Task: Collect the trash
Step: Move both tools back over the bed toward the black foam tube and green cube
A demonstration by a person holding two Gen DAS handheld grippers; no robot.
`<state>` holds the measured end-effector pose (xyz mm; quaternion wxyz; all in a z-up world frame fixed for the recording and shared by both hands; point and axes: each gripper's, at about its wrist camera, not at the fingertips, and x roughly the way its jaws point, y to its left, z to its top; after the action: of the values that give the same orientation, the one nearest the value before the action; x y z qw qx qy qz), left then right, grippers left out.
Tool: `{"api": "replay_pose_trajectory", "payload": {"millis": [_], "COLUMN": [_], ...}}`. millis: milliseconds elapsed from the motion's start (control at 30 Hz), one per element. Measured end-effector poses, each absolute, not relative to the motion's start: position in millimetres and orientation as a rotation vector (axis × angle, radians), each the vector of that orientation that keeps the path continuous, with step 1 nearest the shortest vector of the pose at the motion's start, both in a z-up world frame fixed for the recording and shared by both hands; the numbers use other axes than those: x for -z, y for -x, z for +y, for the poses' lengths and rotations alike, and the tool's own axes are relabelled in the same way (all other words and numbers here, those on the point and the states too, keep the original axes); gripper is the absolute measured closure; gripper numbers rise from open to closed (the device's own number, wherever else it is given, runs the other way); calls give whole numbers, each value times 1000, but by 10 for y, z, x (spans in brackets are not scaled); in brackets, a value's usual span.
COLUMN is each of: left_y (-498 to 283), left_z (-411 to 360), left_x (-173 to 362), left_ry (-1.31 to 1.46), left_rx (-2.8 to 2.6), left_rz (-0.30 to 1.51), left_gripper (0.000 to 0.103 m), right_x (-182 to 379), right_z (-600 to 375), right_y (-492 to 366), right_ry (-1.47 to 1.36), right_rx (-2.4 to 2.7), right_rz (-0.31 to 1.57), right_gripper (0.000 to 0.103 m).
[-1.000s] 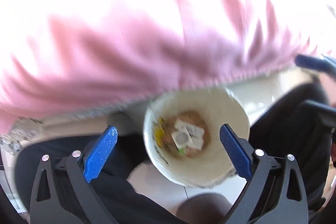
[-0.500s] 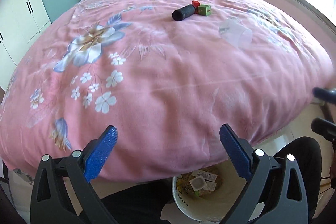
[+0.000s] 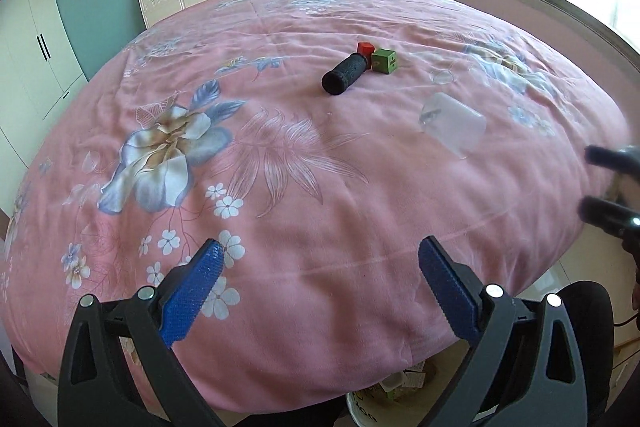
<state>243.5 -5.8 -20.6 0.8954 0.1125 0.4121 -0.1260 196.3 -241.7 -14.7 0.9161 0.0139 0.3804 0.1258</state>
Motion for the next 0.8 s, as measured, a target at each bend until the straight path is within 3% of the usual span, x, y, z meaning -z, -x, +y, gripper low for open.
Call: {"api": "replay_pose_trajectory", "payload": {"millis": [133, 800], "left_y": [-2601, -3799], "left_z": [-57, -409], "left_x": [198, 287], "left_ry": [-237, -286], "left_rx": [255, 330], "left_rz": [854, 904], "left_gripper": [4, 4], "right_x": [116, 206], "right_z": [-2499, -2587], "right_y": [-2197, -3738], "right_ry": [26, 176], "right_rx": [-249, -309], "right_rz": [784, 842], "right_gripper": [15, 15]}}
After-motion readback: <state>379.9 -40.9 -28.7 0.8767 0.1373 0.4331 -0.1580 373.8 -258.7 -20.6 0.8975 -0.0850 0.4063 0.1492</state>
